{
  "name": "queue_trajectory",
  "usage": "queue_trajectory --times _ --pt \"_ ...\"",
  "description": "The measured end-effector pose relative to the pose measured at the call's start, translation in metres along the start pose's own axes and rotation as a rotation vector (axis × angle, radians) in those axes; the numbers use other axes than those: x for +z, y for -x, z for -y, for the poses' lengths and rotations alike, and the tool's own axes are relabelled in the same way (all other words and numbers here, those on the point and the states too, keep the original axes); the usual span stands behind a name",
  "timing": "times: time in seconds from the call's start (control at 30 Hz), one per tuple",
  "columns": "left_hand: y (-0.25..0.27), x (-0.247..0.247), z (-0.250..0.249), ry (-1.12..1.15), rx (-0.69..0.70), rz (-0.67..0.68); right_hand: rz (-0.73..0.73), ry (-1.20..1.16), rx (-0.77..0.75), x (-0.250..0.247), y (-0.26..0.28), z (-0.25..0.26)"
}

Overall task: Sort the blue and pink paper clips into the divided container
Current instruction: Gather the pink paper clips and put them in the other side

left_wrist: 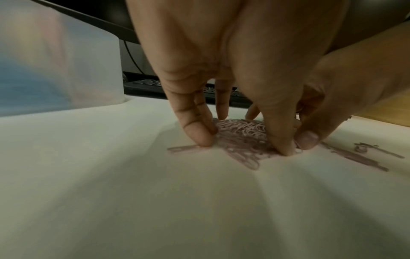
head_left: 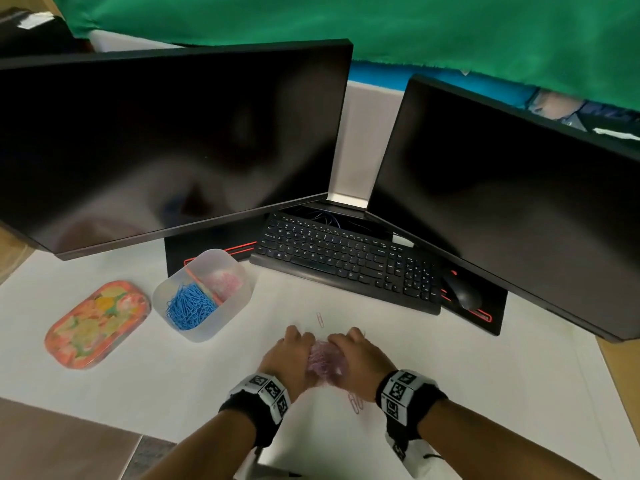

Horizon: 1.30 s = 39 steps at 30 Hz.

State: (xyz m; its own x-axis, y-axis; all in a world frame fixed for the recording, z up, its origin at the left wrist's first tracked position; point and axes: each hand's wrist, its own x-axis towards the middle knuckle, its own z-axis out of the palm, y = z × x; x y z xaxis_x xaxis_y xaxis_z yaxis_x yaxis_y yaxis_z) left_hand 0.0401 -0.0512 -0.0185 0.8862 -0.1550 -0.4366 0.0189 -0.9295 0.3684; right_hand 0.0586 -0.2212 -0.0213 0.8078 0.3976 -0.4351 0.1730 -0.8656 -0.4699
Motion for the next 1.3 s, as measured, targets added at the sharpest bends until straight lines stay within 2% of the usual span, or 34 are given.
queue_trajectory --times 0.23,0.4,0.63,0.9,1.0,1.13,1.23,1.3 --pt "-0.008 -0.005 0.009 0.050 0.041 -0.067 -0.020 0.040 -0.066 -0.010 -0.014 0.007" --pt "-0.013 -0.010 0.012 0.025 0.039 -0.061 -0.033 0.041 -0.070 -0.015 -0.015 0.006" --pt "-0.010 -0.022 0.012 0.078 0.040 -0.087 -0.067 -0.080 -0.062 -0.020 -0.013 0.007" --pt "0.013 -0.059 0.018 0.223 0.087 -0.282 -0.092 -0.199 -0.027 -0.026 -0.014 0.010" --pt "0.019 -0.084 0.031 0.293 0.038 -0.362 -0.103 -0.275 -0.032 -0.030 -0.015 0.017" --pt "0.014 -0.121 0.059 0.376 -0.106 -0.464 -0.102 -0.373 -0.055 -0.040 -0.017 0.037" --pt "0.008 -0.141 0.078 0.291 -0.202 -0.504 -0.101 -0.393 -0.099 -0.053 -0.022 0.059" --pt "0.000 -0.146 0.088 0.221 -0.268 -0.481 -0.119 -0.399 -0.139 -0.062 -0.027 0.076"
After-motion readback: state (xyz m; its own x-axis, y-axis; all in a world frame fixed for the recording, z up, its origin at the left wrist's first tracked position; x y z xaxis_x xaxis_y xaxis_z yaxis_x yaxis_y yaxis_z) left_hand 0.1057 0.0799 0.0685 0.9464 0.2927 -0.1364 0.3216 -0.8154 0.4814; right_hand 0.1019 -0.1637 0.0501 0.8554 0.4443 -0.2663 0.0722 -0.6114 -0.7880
